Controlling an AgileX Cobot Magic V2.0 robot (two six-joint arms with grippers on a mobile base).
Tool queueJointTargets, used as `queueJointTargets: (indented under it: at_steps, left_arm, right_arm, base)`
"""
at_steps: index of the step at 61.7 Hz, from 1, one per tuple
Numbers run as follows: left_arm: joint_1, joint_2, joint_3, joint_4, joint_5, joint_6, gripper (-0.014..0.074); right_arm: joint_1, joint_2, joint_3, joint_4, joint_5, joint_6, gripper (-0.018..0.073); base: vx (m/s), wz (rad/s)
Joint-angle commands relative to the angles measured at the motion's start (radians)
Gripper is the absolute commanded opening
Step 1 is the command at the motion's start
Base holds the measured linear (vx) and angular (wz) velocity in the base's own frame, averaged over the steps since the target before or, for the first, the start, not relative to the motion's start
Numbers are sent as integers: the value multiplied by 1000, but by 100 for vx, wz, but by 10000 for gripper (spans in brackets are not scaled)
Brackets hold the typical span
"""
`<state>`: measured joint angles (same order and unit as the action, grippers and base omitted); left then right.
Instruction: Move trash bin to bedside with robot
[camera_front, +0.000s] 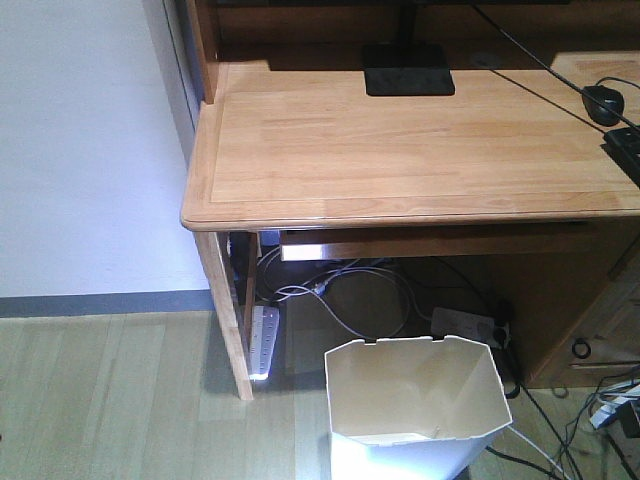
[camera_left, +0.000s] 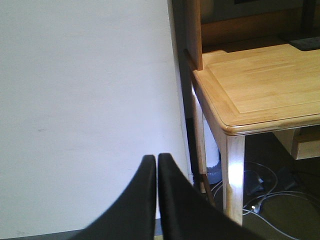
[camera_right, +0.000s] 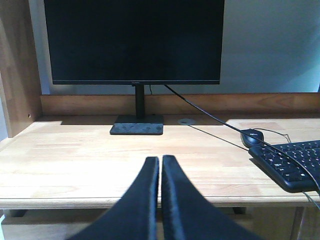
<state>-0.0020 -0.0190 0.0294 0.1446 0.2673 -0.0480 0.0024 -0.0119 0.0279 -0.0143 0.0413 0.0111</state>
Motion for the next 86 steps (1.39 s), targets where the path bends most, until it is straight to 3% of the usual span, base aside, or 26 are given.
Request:
queueJointTargets:
  at_steps: [1, 69, 86]
  left_arm:
    - [-6, -9, 28, -4, -74, -8, -6]
    - [-6, -9, 28, -4, -74, -8, -6]
    - [-6, -9, 28, -4, -74, -8, -6]
  right_arm:
    - [2, -12, 18, -14, -74, -11, -11]
    - [2, -12, 15, -14, -119, -11, -11]
    - [2, 64, -90, -15, -125, -11, -11]
  base:
    - [0, 0]
    - [0, 0]
    - [0, 0]
